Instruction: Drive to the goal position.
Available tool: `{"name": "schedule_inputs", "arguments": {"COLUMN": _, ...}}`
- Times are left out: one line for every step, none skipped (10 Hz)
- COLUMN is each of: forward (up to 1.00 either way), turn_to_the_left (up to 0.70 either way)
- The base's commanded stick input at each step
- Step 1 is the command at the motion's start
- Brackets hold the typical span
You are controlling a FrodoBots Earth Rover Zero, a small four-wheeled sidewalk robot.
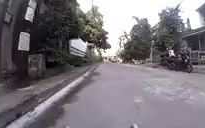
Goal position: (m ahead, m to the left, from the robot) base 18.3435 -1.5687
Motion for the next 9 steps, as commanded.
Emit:
{"name": "schedule_inputs", "arguments": {"forward": 1.00, "turn_to_the_left": 0.00}}
{"name": "schedule_inputs", "arguments": {"forward": 1.00, "turn_to_the_left": 0.00}}
{"name": "schedule_inputs", "arguments": {"forward": 1.00, "turn_to_the_left": 0.00}}
{"name": "schedule_inputs", "arguments": {"forward": 1.00, "turn_to_the_left": 0.00}}
{"name": "schedule_inputs", "arguments": {"forward": 1.00, "turn_to_the_left": 0.00}}
{"name": "schedule_inputs", "arguments": {"forward": 1.00, "turn_to_the_left": 0.00}}
{"name": "schedule_inputs", "arguments": {"forward": 1.00, "turn_to_the_left": 0.00}}
{"name": "schedule_inputs", "arguments": {"forward": 1.00, "turn_to_the_left": 0.00}}
{"name": "schedule_inputs", "arguments": {"forward": 1.00, "turn_to_the_left": 0.00}}
